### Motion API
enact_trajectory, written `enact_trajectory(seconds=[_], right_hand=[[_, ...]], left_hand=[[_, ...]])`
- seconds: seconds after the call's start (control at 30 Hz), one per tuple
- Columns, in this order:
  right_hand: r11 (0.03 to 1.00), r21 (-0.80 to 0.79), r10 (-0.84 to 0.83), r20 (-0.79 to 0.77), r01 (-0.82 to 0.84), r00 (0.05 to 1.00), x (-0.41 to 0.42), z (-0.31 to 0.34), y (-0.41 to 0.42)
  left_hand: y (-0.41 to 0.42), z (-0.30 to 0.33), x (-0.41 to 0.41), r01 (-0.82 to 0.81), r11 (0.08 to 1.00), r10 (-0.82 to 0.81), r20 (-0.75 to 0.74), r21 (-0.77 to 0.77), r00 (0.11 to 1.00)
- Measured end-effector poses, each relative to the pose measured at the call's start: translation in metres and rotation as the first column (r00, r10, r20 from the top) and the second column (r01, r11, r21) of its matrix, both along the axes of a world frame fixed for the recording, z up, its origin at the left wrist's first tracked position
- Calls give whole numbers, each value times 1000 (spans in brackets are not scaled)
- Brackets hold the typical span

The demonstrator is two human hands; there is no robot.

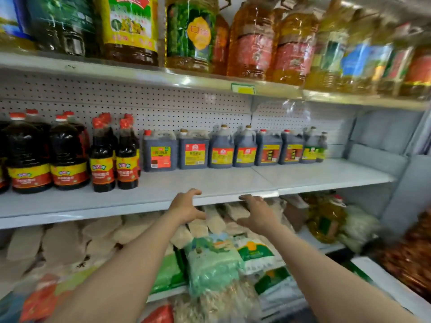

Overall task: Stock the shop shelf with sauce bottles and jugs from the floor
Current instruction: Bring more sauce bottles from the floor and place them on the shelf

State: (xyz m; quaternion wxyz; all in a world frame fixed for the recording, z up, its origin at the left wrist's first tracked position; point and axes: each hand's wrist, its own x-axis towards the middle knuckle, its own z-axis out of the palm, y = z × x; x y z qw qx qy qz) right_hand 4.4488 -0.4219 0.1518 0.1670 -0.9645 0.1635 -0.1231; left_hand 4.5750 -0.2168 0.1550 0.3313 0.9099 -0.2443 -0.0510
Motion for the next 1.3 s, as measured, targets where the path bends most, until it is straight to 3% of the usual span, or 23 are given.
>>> enact_trajectory(seconds=[0.1,0.23,0.5,1.03,1.3], right_hand=[[996,-32,-88,-18,87,996,-49,-4,-36],[976,40,-213,-47,215,976,-110,-16,-72],[900,81,-421,-85,428,903,-185,-37,-126],[565,170,-779,-212,807,590,-189,-114,-179],[525,133,-775,-334,841,537,-188,-158,-215]], left_hand=[[-46,-6,-39,99,995,-99,19,-8,995],[-101,-17,-82,218,976,-219,51,13,974],[-195,-45,-117,436,898,-439,53,67,897],[-345,-129,-82,762,632,-744,-163,141,648],[-402,-178,-82,803,557,-781,-196,211,593]])
